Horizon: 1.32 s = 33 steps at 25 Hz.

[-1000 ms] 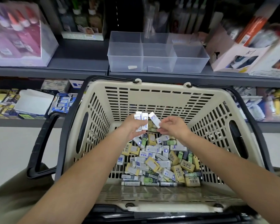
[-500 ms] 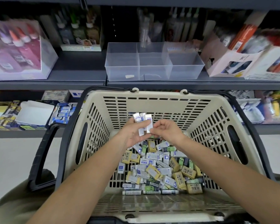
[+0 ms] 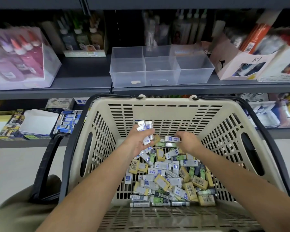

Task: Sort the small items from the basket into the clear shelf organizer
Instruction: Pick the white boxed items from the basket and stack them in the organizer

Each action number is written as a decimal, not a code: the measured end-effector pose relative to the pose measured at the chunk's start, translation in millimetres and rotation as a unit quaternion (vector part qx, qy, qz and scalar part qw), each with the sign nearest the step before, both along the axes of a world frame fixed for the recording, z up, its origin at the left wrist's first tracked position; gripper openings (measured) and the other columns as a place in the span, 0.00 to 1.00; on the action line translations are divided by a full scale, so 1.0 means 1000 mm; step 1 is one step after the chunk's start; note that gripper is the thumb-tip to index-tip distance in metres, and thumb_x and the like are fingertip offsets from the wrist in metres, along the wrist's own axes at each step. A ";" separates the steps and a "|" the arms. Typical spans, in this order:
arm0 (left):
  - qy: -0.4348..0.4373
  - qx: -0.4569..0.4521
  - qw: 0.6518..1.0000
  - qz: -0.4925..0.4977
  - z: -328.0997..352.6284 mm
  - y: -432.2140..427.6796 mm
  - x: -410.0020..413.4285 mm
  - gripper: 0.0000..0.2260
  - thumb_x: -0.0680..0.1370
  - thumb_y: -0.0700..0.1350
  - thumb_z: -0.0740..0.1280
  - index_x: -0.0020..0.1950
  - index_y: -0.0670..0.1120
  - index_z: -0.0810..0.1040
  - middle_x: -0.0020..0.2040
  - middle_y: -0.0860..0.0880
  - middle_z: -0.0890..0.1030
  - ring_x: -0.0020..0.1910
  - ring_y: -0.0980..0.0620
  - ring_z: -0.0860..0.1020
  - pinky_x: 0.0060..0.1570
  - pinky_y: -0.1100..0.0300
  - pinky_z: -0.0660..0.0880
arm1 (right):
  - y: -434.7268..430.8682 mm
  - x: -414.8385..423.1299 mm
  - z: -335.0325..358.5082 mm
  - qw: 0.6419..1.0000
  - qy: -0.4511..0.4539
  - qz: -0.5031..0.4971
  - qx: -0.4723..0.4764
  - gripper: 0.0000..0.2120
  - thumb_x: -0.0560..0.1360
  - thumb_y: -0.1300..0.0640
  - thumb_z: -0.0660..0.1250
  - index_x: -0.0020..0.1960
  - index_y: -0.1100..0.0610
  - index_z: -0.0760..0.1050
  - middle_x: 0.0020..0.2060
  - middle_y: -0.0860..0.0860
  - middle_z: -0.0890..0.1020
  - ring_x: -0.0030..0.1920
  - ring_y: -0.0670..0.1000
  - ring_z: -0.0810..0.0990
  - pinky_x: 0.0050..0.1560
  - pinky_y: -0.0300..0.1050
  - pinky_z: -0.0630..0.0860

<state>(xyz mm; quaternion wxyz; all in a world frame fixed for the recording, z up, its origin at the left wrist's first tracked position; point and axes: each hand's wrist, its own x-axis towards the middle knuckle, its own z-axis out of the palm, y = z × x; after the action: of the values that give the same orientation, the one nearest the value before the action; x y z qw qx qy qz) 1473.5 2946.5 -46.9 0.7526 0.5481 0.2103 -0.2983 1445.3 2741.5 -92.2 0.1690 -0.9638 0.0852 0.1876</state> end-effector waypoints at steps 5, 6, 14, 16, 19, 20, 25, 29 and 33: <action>-0.024 0.014 0.999 -0.021 0.006 -0.001 0.003 0.11 0.71 0.37 0.73 0.48 0.47 0.75 0.42 0.47 0.80 0.36 0.51 0.80 0.33 0.58 0.79 | 0.011 0.001 0.001 0.999 -0.037 0.009 -0.027 0.11 0.74 0.54 0.67 0.55 0.56 0.78 0.51 0.53 0.80 0.46 0.52 0.79 0.45 0.44 0.75; -0.033 0.017 0.999 -0.027 0.010 -0.002 0.005 0.11 0.71 0.37 0.73 0.48 0.47 0.74 0.42 0.47 0.80 0.38 0.51 0.79 0.34 0.58 0.79 | 0.012 0.001 0.007 0.999 -0.036 -0.009 0.009 0.09 0.74 0.54 0.68 0.52 0.56 0.79 0.46 0.52 0.81 0.42 0.51 0.79 0.41 0.42 0.75; -0.129 0.034 0.988 -0.077 0.080 0.006 0.015 0.11 0.71 0.37 0.72 0.50 0.47 0.75 0.39 0.50 0.82 0.36 0.54 0.81 0.31 0.61 0.76 | 0.043 -0.004 0.109 0.922 -0.060 -0.015 0.382 0.12 0.72 0.60 0.70 0.50 0.47 0.71 0.37 0.51 0.83 0.36 0.46 0.82 0.41 0.39 0.78; -0.180 0.027 0.980 -0.078 0.105 0.019 0.019 0.12 0.71 0.37 0.72 0.51 0.46 0.75 0.39 0.49 0.83 0.35 0.54 0.82 0.31 0.62 0.76 | 0.050 0.006 0.138 0.913 -0.081 0.019 0.400 0.16 0.72 0.61 0.69 0.51 0.43 0.70 0.36 0.50 0.83 0.36 0.46 0.83 0.38 0.35 0.78; -0.250 0.031 0.967 -0.049 0.134 0.049 0.032 0.11 0.72 0.37 0.72 0.51 0.46 0.74 0.39 0.50 0.82 0.36 0.54 0.82 0.30 0.63 0.76 | 0.067 0.040 0.175 0.906 -0.137 0.043 0.398 0.11 0.72 0.63 0.68 0.46 0.49 0.72 0.33 0.51 0.83 0.34 0.47 0.82 0.40 0.34 0.76; -0.270 0.035 0.962 -0.036 0.140 0.059 0.037 0.11 0.72 0.37 0.71 0.51 0.46 0.74 0.38 0.50 0.82 0.35 0.55 0.81 0.30 0.64 0.75 | 0.075 0.055 0.184 0.905 -0.164 0.045 0.391 0.10 0.72 0.64 0.68 0.43 0.50 0.72 0.33 0.51 0.82 0.35 0.49 0.81 0.44 0.39 0.77; -0.279 0.046 0.959 0.021 0.140 0.098 0.060 0.10 0.73 0.39 0.71 0.50 0.47 0.74 0.38 0.50 0.82 0.36 0.55 0.81 0.32 0.64 0.75 | 0.106 0.136 0.215 0.916 -0.292 0.069 0.267 0.05 0.69 0.61 0.69 0.42 0.52 0.76 0.34 0.43 0.80 0.38 0.47 0.80 0.47 0.42 0.76; -0.261 0.050 0.963 0.050 0.125 0.114 0.070 0.10 0.72 0.39 0.72 0.48 0.49 0.74 0.36 0.52 0.83 0.38 0.54 0.82 0.32 0.64 0.76 | 0.123 0.166 0.201 0.949 -0.240 0.102 0.175 0.03 0.71 0.58 0.67 0.44 0.52 0.76 0.35 0.43 0.80 0.40 0.46 0.79 0.49 0.43 0.76; -0.260 0.040 0.963 0.057 0.119 0.119 0.080 0.10 0.72 0.41 0.72 0.49 0.49 0.74 0.36 0.53 0.83 0.40 0.54 0.83 0.32 0.63 0.76 | 0.134 0.175 0.185 0.962 -0.163 0.154 0.154 0.07 0.72 0.57 0.64 0.49 0.51 0.77 0.38 0.44 0.81 0.42 0.48 0.79 0.43 0.40 0.75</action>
<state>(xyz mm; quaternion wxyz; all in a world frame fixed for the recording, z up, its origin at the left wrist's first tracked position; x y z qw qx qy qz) 1553.5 3065.5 72.0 0.7748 0.6232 0.0502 -0.0936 1620.0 2875.3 93.1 0.2958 -0.9453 -0.1226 0.0620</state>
